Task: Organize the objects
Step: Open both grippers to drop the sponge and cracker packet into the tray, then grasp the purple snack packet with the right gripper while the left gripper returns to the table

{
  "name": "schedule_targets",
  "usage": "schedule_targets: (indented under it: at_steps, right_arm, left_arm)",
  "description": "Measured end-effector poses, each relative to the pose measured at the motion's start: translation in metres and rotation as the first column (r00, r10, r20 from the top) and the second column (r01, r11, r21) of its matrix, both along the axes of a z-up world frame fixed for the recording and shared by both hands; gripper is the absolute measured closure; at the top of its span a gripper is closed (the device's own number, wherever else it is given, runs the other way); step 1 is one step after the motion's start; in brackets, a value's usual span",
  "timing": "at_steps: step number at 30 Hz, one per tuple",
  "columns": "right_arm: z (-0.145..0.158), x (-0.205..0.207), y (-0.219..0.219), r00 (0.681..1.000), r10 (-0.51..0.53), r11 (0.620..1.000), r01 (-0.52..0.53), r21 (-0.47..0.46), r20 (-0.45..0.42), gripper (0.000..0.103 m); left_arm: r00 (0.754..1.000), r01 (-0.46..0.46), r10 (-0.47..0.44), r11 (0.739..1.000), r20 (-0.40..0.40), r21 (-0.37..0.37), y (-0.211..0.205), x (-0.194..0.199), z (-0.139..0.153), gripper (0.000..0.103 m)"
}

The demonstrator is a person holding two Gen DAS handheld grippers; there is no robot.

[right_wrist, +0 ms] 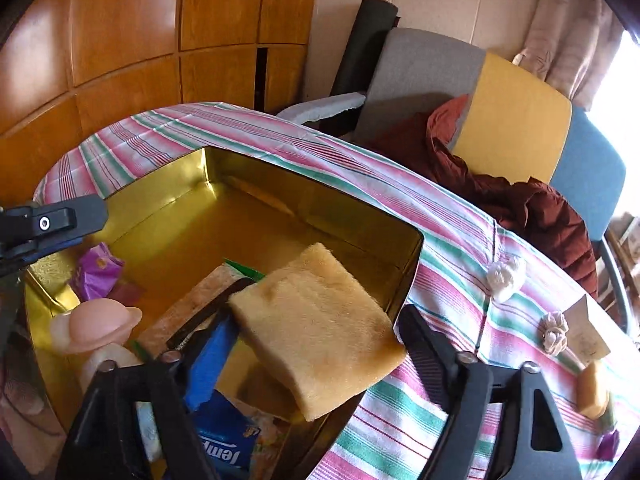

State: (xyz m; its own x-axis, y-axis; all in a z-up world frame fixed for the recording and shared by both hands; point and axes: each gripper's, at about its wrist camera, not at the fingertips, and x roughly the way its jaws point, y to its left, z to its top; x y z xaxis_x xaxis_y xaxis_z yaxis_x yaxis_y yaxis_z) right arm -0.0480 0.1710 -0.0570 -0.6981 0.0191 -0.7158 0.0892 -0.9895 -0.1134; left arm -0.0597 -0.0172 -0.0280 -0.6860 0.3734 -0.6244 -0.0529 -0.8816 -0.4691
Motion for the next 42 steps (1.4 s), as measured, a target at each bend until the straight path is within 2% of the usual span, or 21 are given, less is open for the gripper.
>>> schedule_targets:
  at_steps: [2, 4, 9, 12, 19, 27, 34, 42]
  right_arm:
    - [0.003, 0.005, 0.005, 1.000, -0.019, 0.999, 0.019, -0.031, -0.023, 0.007]
    - [0.009, 0.012, 0.011, 0.997, -0.048, 0.997, 0.044, -0.067, -0.057, 0.004]
    - [0.015, 0.024, 0.021, 0.992, -0.098, 0.990, 0.089, -0.110, -0.083, 0.004]
    - [0.017, 0.032, 0.024, 0.988, -0.128, 0.988, 0.119, -0.097, -0.091, 0.004]
    - [0.014, 0.049, 0.047, 0.979, -0.193, 0.974, 0.183, -0.136, -0.063, 0.004]
    - [0.004, 0.067, 0.073, 0.963, -0.268, 0.951, 0.261, -0.166, -0.019, 0.004]
    - [-0.006, 0.083, 0.088, 0.959, -0.285, 0.948, 0.283, -0.148, 0.010, 0.004]
    - [-0.022, 0.111, 0.125, 0.940, -0.338, 0.934, 0.341, -0.101, 0.050, 0.004]
  left_arm:
    - [1.000, 0.002, -0.002, 1.000, 0.003, -0.002, 0.001, 0.000, -0.001, 0.049]
    - [1.000, 0.006, -0.006, 1.000, 0.008, -0.003, 0.003, 0.000, -0.003, 0.049]
    - [1.000, 0.018, -0.018, 1.000, 0.011, -0.012, 0.008, 0.001, -0.005, 0.049]
    - [1.000, 0.025, -0.025, 1.000, 0.007, -0.017, 0.011, 0.002, -0.004, 0.049]
    - [0.998, 0.057, -0.056, 0.998, 0.009, -0.031, 0.021, 0.004, -0.005, 0.049]
    - [0.988, 0.152, -0.154, 0.986, -0.017, -0.062, 0.047, 0.017, 0.000, 0.049]
    - [0.957, 0.284, -0.288, 0.955, -0.045, -0.084, 0.080, 0.032, 0.006, 0.049]
    - [0.889, 0.444, -0.453, 0.888, -0.061, -0.117, 0.121, 0.061, 0.005, 0.049]
